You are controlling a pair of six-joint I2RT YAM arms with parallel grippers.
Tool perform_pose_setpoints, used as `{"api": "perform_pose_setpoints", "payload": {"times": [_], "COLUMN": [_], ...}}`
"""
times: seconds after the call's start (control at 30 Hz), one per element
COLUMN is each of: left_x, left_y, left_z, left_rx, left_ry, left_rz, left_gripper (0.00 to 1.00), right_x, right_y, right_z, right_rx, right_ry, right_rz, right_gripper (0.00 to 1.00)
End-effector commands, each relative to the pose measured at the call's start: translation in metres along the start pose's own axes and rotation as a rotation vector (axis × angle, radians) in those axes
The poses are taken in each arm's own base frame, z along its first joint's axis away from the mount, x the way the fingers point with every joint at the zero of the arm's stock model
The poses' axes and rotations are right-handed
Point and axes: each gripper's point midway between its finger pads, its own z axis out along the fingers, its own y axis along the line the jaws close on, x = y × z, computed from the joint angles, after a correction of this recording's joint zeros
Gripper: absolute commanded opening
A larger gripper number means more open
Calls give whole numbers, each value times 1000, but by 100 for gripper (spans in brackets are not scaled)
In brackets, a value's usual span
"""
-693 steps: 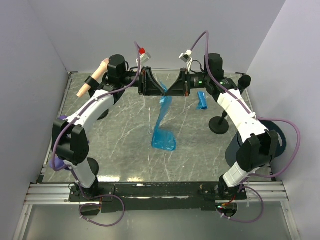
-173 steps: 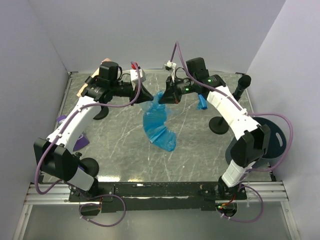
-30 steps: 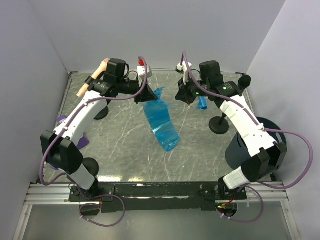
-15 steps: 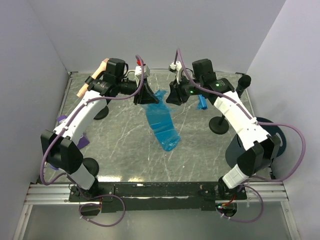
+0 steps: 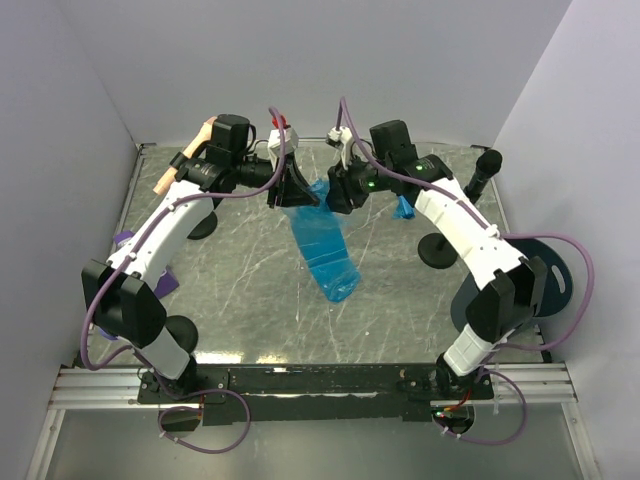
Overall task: Put the trash bags into the trash bin
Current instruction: Unfold the trash bag at the center of the board.
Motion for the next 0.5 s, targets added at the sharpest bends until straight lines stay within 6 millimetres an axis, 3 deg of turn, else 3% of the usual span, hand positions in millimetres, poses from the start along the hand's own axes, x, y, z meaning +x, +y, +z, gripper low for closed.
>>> {"api": "perform_pose_setpoints", "payload": {"times": [0.0,0.07,0.13,0.23,0.33,0.47], "left_x": [-19,-18,-15,-7,0,7], "left_y": [-6,-6,-1,19,50,73], "left_z": [1,0,0,-3,-15,-28], "left_rx": [44,41,13,-122,-324,-457], "left_ry": [-36,-33,-22,11,37,60], "left_rz": [62,61,56,53,40,44], "left_gripper": [14,13,13,15,15,13], "right_x": [-26,-26,-26,-26,-22,-9], "right_y": [-1,-5,-11,-25,-30,-28], "right_z": [2,4,3,-8,-25,-41], "right_rx": [8,19,57,155,185,189], "right_ry": [-62,-62,-57,-50,-54,-49], "right_rz": [-7,0,-9,-35,-45,-32], "right_gripper": [47,40,17,0,0,0]}}
